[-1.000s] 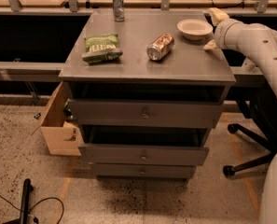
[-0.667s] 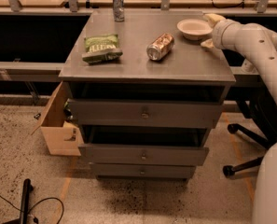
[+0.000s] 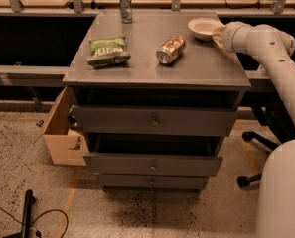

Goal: Move paper bowl near redbull can

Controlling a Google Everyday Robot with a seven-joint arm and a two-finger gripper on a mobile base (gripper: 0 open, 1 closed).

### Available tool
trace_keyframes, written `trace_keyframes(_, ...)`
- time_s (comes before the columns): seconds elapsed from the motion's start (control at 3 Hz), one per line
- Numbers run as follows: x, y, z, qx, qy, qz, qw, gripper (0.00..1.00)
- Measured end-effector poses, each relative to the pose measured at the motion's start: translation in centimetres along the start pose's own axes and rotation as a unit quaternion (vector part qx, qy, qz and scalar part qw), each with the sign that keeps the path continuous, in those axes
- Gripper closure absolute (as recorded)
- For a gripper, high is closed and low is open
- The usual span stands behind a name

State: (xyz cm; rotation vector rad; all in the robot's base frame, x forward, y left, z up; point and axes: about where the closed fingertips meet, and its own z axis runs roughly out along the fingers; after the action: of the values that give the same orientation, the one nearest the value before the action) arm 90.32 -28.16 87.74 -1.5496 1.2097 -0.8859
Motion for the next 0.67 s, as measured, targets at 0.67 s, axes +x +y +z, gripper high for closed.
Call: trace_keyframes(0.67, -3.9, -1.7, 1.0, -0.065, -0.030, -0.021, 0.9972, 1.00)
